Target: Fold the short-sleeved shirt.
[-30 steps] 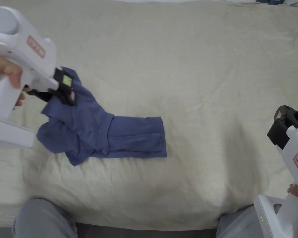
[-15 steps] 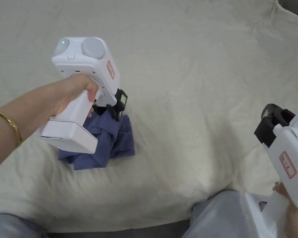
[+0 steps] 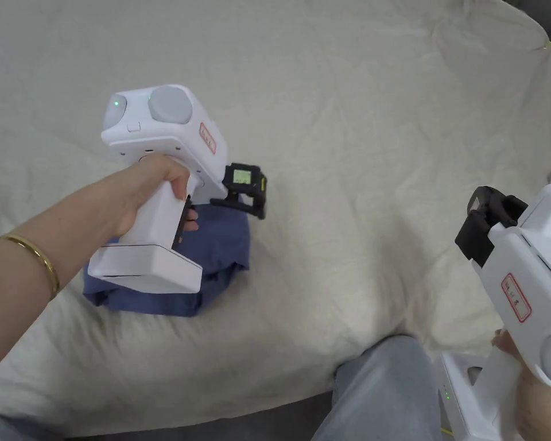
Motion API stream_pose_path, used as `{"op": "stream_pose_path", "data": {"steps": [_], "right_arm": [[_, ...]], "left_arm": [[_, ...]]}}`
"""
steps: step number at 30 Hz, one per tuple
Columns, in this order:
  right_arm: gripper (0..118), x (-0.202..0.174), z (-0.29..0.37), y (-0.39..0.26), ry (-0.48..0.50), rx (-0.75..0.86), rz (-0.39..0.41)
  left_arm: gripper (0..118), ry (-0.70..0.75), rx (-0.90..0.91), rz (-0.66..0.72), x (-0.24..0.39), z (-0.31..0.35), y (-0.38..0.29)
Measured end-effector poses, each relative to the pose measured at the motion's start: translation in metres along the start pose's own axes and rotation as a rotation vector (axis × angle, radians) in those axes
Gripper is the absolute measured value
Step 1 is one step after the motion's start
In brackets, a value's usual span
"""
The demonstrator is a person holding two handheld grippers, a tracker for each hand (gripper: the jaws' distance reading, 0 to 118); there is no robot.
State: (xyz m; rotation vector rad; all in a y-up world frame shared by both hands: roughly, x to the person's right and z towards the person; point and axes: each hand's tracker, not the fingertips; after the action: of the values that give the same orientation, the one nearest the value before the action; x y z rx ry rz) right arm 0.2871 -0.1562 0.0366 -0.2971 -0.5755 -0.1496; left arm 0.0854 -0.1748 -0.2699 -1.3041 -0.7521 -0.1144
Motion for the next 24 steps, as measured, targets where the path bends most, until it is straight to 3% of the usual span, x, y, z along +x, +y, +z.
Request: {"op": "stream_pose_path", "data": {"steps": [5, 8, 10, 12, 14, 18, 24], "right_arm": [[0, -0.015, 0.000, 0.000, 0.031, 0.000, 0.024], [0, -0.023, 0.001, 0.002, 0.046, 0.009, 0.028], [0, -0.027, 0.001, 0.004, 0.053, 0.015, 0.025], [0, -0.031, 0.002, 0.006, 0.064, 0.022, 0.026], [0, -0.035, 0.003, 0.008, 0.071, 0.027, 0.039], [0, -0.039, 0.002, 0.009, 0.082, 0.031, 0.041], [0, -0.041, 0.001, 0.006, 0.087, 0.021, 0.040]], "left_arm": [[106, -0.084, 0.158, 0.041, -0.012, 0.056, 0.009], [72, -0.071, 0.289, 0.069, -0.027, 0.086, 0.001], [65, -0.012, 0.379, 0.059, -0.037, 0.100, -0.007], [19, 0.070, 0.455, 0.049, -0.045, 0.106, -0.019], [3, 0.113, 0.505, 0.059, -0.053, 0.107, -0.034], [0, 0.132, 0.586, 0.080, -0.058, 0.091, -0.062], [0, 0.296, 0.681, -0.042, -0.035, 0.038, -0.086]]}}
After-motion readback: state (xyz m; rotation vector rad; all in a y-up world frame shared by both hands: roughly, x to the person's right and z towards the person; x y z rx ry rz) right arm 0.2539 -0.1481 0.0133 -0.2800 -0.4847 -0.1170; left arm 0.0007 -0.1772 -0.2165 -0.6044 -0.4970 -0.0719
